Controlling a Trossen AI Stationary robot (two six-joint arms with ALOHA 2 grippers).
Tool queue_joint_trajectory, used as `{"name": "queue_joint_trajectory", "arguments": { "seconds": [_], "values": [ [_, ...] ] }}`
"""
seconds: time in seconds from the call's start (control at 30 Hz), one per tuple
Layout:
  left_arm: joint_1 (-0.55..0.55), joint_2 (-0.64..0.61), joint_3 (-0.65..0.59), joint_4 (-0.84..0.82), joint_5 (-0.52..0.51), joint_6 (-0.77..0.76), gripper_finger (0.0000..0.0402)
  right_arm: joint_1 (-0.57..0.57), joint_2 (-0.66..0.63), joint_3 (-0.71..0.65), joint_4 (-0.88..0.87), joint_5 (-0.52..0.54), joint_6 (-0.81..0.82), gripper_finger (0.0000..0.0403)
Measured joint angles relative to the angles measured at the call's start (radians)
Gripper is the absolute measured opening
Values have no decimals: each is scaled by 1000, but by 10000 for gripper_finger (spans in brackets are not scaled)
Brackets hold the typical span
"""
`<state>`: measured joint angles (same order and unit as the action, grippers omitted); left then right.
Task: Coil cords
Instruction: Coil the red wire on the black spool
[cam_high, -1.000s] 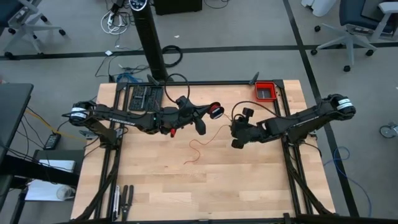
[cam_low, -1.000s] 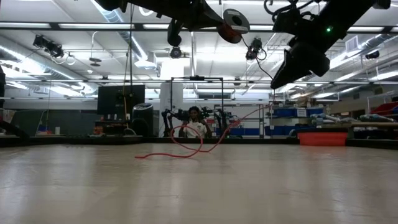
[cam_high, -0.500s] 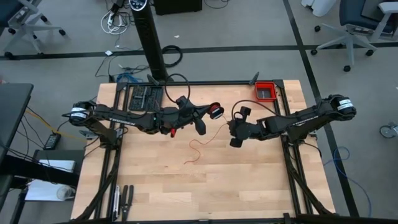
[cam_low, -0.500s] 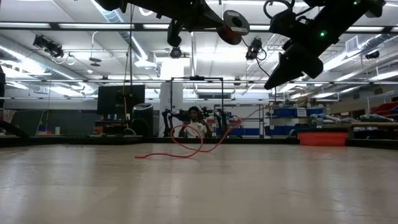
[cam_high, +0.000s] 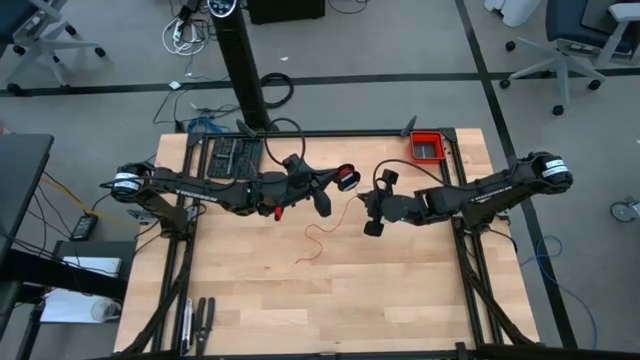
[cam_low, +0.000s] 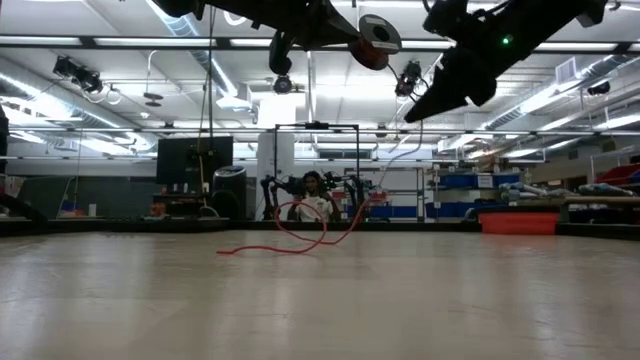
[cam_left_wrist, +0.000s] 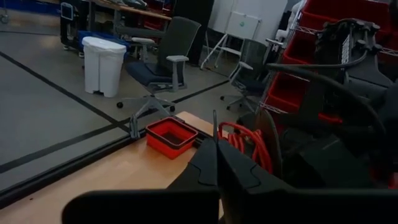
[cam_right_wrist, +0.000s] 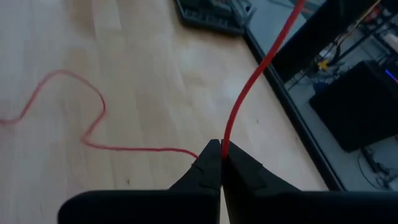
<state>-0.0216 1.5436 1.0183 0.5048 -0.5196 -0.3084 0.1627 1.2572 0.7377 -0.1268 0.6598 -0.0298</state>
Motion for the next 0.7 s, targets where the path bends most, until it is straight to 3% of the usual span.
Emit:
{"name": "queue_joint_trajectory", "arguments": {
  "seconds": [0.2,0.47,0.7],
  "values": [
    [0,0,0,4,-39,-14,0,11,27,76,-4,0,-17,1],
    [0,0,0,-9,-63,-14,0,18,181,267,-52,-76,-109,1],
    [0,0,0,-16,-58,-13,0,25,198,375,-70,-101,-166,0]
  ]
}}
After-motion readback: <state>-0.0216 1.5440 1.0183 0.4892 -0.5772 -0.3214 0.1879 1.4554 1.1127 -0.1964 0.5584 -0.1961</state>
